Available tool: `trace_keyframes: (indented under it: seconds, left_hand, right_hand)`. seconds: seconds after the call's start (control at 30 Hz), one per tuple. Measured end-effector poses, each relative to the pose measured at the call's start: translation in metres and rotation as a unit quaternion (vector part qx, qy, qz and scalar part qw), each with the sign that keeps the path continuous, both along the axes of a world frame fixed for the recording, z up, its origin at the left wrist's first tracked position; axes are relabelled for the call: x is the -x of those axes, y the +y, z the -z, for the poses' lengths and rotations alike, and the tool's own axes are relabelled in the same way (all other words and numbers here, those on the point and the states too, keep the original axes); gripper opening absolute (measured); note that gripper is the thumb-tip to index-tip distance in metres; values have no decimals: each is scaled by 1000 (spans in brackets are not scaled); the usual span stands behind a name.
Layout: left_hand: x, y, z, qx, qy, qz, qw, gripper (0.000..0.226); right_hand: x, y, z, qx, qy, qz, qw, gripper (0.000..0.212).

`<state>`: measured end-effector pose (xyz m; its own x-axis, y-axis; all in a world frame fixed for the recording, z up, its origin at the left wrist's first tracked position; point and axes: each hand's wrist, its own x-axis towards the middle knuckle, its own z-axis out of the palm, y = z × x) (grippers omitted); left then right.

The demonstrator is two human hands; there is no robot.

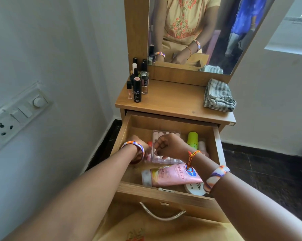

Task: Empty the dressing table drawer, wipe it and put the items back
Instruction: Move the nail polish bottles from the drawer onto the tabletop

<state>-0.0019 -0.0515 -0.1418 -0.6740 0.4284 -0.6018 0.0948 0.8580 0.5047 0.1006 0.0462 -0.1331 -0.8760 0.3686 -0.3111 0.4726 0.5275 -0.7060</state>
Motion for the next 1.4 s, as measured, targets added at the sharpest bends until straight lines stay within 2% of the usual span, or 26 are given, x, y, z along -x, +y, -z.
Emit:
trace_keyframes:
  seconds: [0.1, 0.2, 0.27, 0.47, 0.6, 0.77, 0.9, 0.97, 1.1, 1.2, 1.4]
  left_hand:
    - [3, -8, -3, -135, -95, -95, 982, 16]
    - [6, -14, -16, -272, -166, -77, 945, 14]
    - [8, -14, -26, -326, -187, -49, 925, 15]
    - [12, -6, -47, -431, -206, -32, 878, 18]
    - [11, 2, -58, -464, -211, -8, 861, 27]
    - [8, 11, -64, -467, -103, 3, 878, 27]
    - [6, 17, -68, -484, -57, -27, 873, 26]
    - [6, 18, -72, -491, -47, -37, 869, 26]
    - [6, 21, -75, -476, -7, -25, 879, 28]
    - [7, 24, -72, -463, 18, -34, 886, 28]
    - [10, 25, -71, -475, 26, -43, 879, 26]
  right_hand:
    - [-3, 0, -1, 77, 8, 64, 995, 27]
    - [-6, -2, -12, 187, 53, 103, 975, 11]
    - [-6, -4, -23, 242, 91, 111, 960, 5]
    - [-5, 5, -45, 257, 162, 132, 943, 7]
    - [-5, 13, -59, 281, 199, 155, 926, 12]
    - [4, 19, -67, 289, 258, 200, 900, 20]
    - [9, 24, -68, 264, 278, 218, 898, 66]
    - [11, 26, -70, 247, 285, 205, 903, 77]
    - [15, 30, -77, 213, 284, 181, 917, 64]
    - [21, 32, -76, 191, 284, 206, 917, 60]
    - [25, 35, -70, 214, 296, 228, 903, 66]
